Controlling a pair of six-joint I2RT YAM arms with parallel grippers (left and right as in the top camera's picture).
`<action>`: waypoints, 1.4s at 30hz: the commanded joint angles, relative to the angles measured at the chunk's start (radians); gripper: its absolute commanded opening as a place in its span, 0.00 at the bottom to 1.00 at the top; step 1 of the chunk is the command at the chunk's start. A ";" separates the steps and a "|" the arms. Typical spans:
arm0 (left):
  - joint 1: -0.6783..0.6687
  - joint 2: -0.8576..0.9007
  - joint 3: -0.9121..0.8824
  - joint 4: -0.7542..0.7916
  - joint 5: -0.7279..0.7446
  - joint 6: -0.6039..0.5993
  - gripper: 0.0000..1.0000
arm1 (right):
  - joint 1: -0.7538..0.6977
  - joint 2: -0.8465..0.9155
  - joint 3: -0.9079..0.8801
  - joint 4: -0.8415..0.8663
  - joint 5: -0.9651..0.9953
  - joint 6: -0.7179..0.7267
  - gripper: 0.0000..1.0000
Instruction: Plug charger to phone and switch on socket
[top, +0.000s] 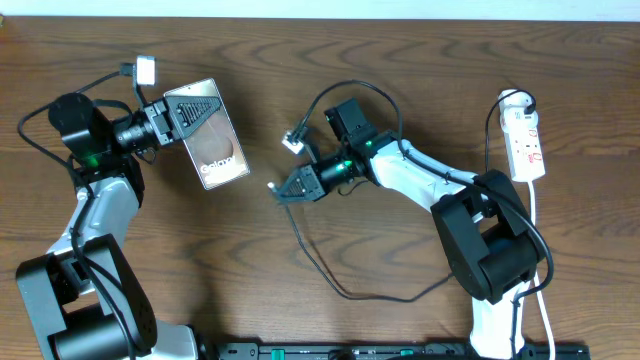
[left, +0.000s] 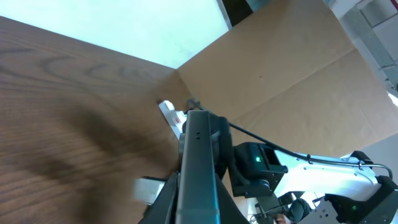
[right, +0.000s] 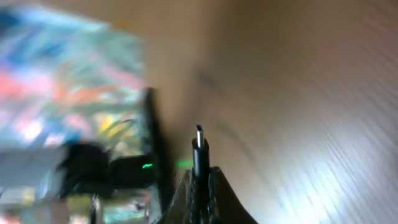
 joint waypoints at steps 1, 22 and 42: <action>0.001 -0.004 -0.006 0.006 0.002 -0.002 0.08 | -0.007 -0.001 0.003 -0.114 0.403 0.175 0.01; 0.001 -0.004 -0.006 0.006 0.003 -0.002 0.07 | 0.052 0.009 0.016 -0.593 0.803 0.290 0.01; 0.001 -0.004 -0.006 0.006 0.003 -0.002 0.08 | 0.080 0.009 -0.002 -0.090 0.082 -0.055 0.01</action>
